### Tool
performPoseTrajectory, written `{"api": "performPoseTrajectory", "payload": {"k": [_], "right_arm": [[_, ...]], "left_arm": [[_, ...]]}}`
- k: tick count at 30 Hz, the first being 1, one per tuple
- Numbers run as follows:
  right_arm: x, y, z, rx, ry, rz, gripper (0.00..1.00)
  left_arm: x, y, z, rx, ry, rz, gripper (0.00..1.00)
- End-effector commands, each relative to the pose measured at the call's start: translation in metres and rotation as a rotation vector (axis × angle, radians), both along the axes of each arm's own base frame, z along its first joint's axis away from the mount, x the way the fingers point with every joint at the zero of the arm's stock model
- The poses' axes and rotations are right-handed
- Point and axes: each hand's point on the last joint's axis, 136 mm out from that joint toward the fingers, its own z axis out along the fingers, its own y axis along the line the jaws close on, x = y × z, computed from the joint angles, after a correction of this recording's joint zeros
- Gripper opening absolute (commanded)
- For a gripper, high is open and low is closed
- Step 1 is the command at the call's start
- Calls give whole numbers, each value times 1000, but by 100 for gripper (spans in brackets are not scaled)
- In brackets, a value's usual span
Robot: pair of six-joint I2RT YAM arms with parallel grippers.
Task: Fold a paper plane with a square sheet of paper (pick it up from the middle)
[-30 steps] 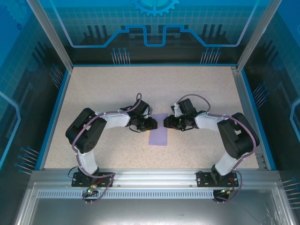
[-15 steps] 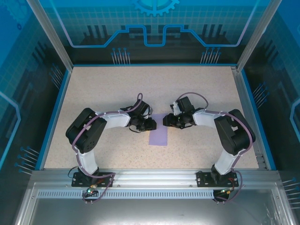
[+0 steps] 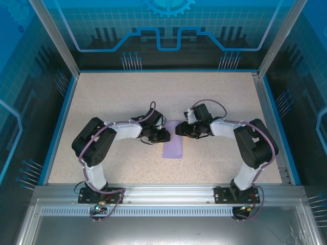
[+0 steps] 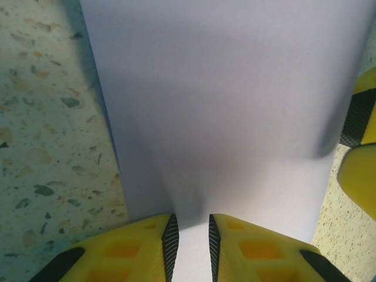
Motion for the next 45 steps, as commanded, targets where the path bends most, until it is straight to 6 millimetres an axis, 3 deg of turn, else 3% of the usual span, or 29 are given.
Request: {"api": "performPoseTrajectory", "payload": {"k": [1,11,19,27,35,45], "right_arm": [[-5,4,10,56,0,4,41],[-12,11,-2,46,3,30,32],[-10,9,0,9,-38,48,18],[-7,15,21,52,-101,77,11],[-7,23,48,177,-121,91,10],[-3,28,84,351,-131,90,10]], "left_arm": [[-19,22,-33,118,89,-1,26],[-16,15,-22,43,91,16,26],[-8,9,16,-53,43,39,32],[3,26,59,-100,-36,87,45],[14,48,68,-187,-53,167,59],[24,50,89,-355,-88,205,63]]}}
